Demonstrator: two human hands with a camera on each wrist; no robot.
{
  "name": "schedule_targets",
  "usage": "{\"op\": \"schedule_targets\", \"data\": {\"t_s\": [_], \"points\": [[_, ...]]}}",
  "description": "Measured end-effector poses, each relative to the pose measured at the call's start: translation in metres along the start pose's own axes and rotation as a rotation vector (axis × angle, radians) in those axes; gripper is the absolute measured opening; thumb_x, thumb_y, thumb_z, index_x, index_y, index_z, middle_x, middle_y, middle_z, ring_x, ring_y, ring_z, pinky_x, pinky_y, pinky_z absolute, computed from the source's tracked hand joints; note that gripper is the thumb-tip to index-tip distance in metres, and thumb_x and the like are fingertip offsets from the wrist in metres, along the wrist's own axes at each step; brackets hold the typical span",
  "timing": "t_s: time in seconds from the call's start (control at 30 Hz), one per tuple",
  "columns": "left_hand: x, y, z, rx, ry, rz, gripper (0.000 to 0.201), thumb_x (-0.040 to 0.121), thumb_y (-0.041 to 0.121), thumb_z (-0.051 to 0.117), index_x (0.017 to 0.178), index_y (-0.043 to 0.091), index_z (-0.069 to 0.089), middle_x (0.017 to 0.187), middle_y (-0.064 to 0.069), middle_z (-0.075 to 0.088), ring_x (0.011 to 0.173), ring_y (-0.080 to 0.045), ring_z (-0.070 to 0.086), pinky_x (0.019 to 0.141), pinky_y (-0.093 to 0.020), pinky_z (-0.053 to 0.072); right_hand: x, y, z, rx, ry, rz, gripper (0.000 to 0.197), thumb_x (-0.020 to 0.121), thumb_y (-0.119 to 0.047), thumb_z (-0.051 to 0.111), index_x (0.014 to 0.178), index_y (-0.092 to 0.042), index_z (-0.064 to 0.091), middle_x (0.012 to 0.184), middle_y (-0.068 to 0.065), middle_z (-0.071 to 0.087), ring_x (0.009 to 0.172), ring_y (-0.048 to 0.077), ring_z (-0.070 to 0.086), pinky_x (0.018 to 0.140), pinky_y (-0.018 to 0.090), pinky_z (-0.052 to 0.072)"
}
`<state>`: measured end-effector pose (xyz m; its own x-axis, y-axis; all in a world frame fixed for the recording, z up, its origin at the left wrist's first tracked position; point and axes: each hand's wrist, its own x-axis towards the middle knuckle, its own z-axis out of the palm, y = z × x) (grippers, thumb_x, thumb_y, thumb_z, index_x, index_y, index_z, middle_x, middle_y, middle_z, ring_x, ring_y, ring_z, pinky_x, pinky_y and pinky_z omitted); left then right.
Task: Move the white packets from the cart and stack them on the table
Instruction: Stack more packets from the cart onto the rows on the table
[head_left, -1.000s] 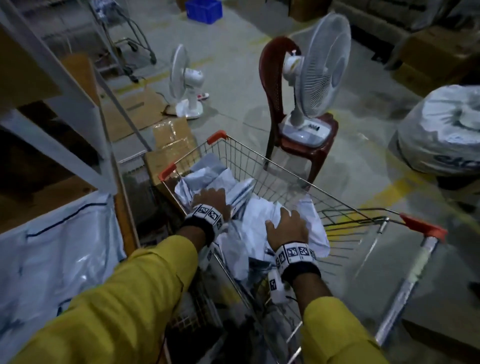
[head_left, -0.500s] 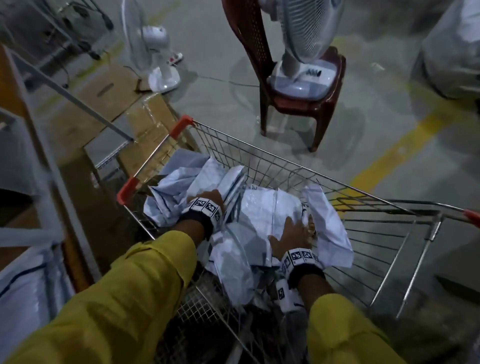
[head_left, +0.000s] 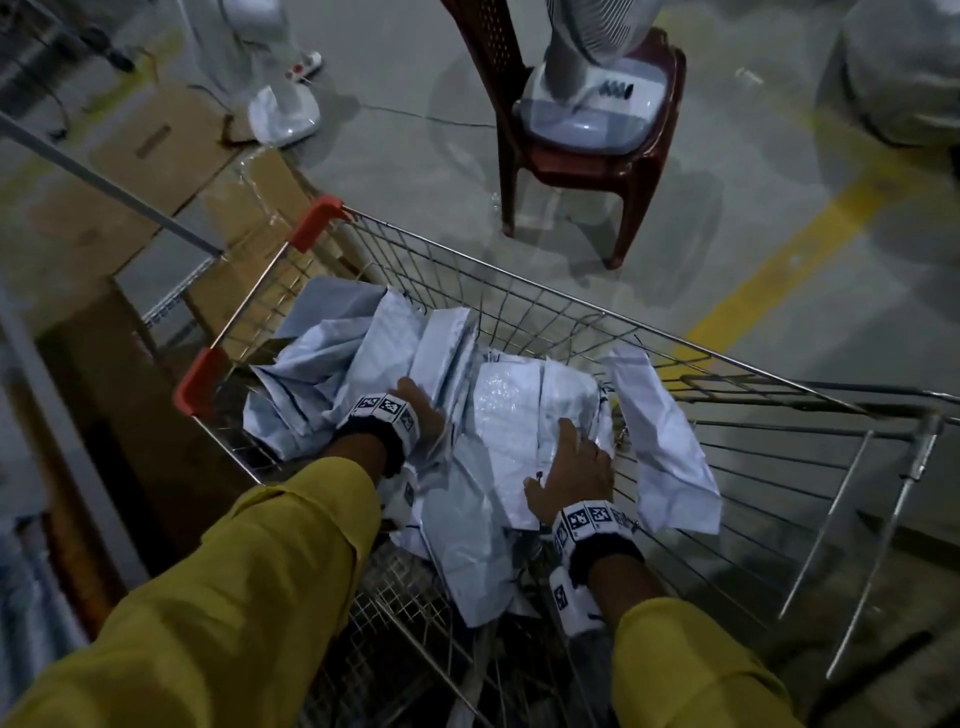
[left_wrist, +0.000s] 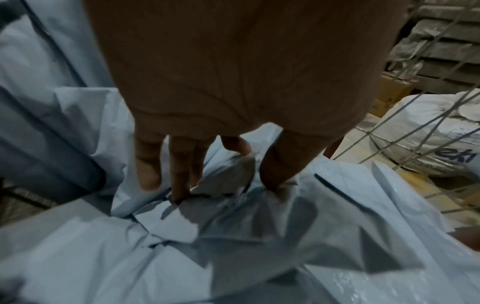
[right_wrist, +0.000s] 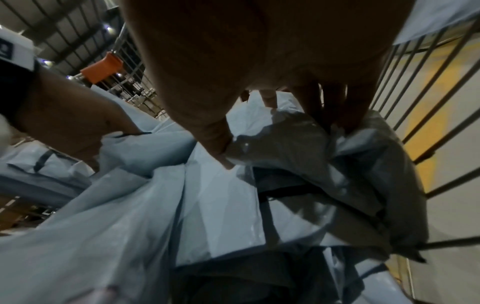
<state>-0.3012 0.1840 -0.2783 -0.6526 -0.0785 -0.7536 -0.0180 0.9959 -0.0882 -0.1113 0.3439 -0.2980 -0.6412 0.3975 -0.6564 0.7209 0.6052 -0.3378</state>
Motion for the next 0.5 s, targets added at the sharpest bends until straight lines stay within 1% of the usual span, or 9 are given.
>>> {"op": "schedule_targets", "data": {"t_s": [0.07, 0.1, 0.17, 0.23, 0.27, 0.33, 0.4, 0.47, 0.5], "points": [[-0.004, 0.003, 0.000, -0.034, 0.022, -0.002, 0.080, 0.085, 0.032, 0.072, 0.145, 0.000, 0.030, 0.139, -0.023, 0.049, 0.124, -0.039, 0.053, 0.103, -0.043, 0.045, -0.003, -0.004, 0.000, 0.036, -0.015, 0.006, 0.093, 0.070, -0.042, 0.063, 0.150, -0.031, 0.016, 0.145, 0.019, 0.039, 0.132, 0.043, 0.038, 0.112, 0.054, 0.034], [-0.003, 0.003, -0.001, -0.024, -0.005, 0.017, 0.086, 0.082, 0.034, 0.074, 0.147, 0.003, 0.027, 0.140, -0.024, 0.047, 0.122, -0.041, 0.053, 0.100, -0.045, 0.047, -0.006, -0.006, 0.000, 0.049, -0.018, 0.004, 0.091, 0.070, -0.041, 0.061, 0.149, -0.031, 0.018, 0.143, 0.019, 0.040, 0.131, 0.043, 0.040, 0.109, 0.054, 0.037], [0.000, 0.002, -0.006, -0.007, -0.077, 0.055, 0.088, 0.077, 0.047, 0.071, 0.144, 0.008, 0.030, 0.138, -0.024, 0.046, 0.112, -0.043, 0.055, 0.089, -0.048, 0.050, -0.013, -0.008, -0.001, 0.064, -0.013, -0.012, 0.088, 0.070, -0.044, 0.059, 0.148, -0.032, 0.021, 0.137, 0.020, 0.043, 0.126, 0.043, 0.043, 0.103, 0.053, 0.043], [0.002, 0.001, -0.009, -0.009, -0.058, 0.061, 0.085, 0.073, 0.053, 0.069, 0.138, 0.010, 0.036, 0.130, -0.023, 0.050, 0.102, -0.042, 0.057, 0.078, -0.044, 0.049, -0.018, -0.010, -0.004, 0.093, -0.010, -0.017, 0.085, 0.071, -0.048, 0.059, 0.147, -0.034, 0.023, 0.135, 0.019, 0.042, 0.122, 0.043, 0.046, 0.096, 0.051, 0.047], [0.002, 0.001, -0.008, -0.033, -0.034, 0.067, 0.084, 0.074, 0.050, 0.072, 0.138, 0.011, 0.035, 0.130, -0.023, 0.050, 0.105, -0.042, 0.057, 0.077, -0.043, 0.049, -0.020, -0.010, -0.005, 0.119, -0.013, -0.015, 0.084, 0.073, -0.048, 0.060, 0.147, -0.034, 0.023, 0.136, 0.019, 0.040, 0.121, 0.044, 0.046, 0.095, 0.051, 0.048], [-0.001, 0.004, -0.003, -0.134, 0.010, 0.066, 0.080, 0.075, 0.042, 0.079, 0.135, 0.012, 0.036, 0.131, -0.022, 0.051, 0.111, -0.041, 0.056, 0.084, -0.044, 0.050, -0.023, -0.012, -0.008, 0.177, -0.018, 0.005, 0.080, 0.077, -0.045, 0.061, 0.147, -0.035, 0.024, 0.139, 0.019, 0.036, 0.121, 0.045, 0.048, 0.094, 0.051, 0.048], [-0.003, 0.006, 0.000, -0.140, 0.024, 0.068, 0.080, 0.069, 0.049, 0.078, 0.130, 0.017, 0.039, 0.131, -0.021, 0.050, 0.113, -0.040, 0.056, 0.089, -0.045, 0.051, -0.026, -0.015, -0.009, 0.221, -0.005, 0.008, 0.077, 0.078, -0.045, 0.061, 0.147, -0.036, 0.026, 0.140, 0.018, 0.034, 0.120, 0.045, 0.049, 0.094, 0.051, 0.049], [-0.005, 0.003, -0.001, -0.064, 0.017, 0.084, 0.078, 0.065, 0.058, 0.072, 0.127, 0.024, 0.040, 0.128, -0.019, 0.047, 0.110, -0.040, 0.055, 0.084, -0.044, 0.049, -0.029, -0.016, -0.008, 0.252, 0.006, -0.001, 0.076, 0.077, -0.049, 0.059, 0.146, -0.041, 0.027, 0.141, 0.015, 0.030, 0.121, 0.044, 0.048, 0.096, 0.052, 0.048], [-0.006, 0.002, -0.003, -0.053, 0.004, 0.090, 0.073, 0.067, 0.058, 0.072, 0.124, 0.027, 0.040, 0.126, -0.018, 0.045, 0.108, -0.039, 0.053, 0.080, -0.042, 0.046, -0.030, -0.015, -0.007, 0.261, 0.007, 0.001, 0.077, 0.076, -0.050, 0.058, 0.146, -0.043, 0.026, 0.142, 0.014, 0.028, 0.124, 0.042, 0.046, 0.098, 0.052, 0.048]]}}
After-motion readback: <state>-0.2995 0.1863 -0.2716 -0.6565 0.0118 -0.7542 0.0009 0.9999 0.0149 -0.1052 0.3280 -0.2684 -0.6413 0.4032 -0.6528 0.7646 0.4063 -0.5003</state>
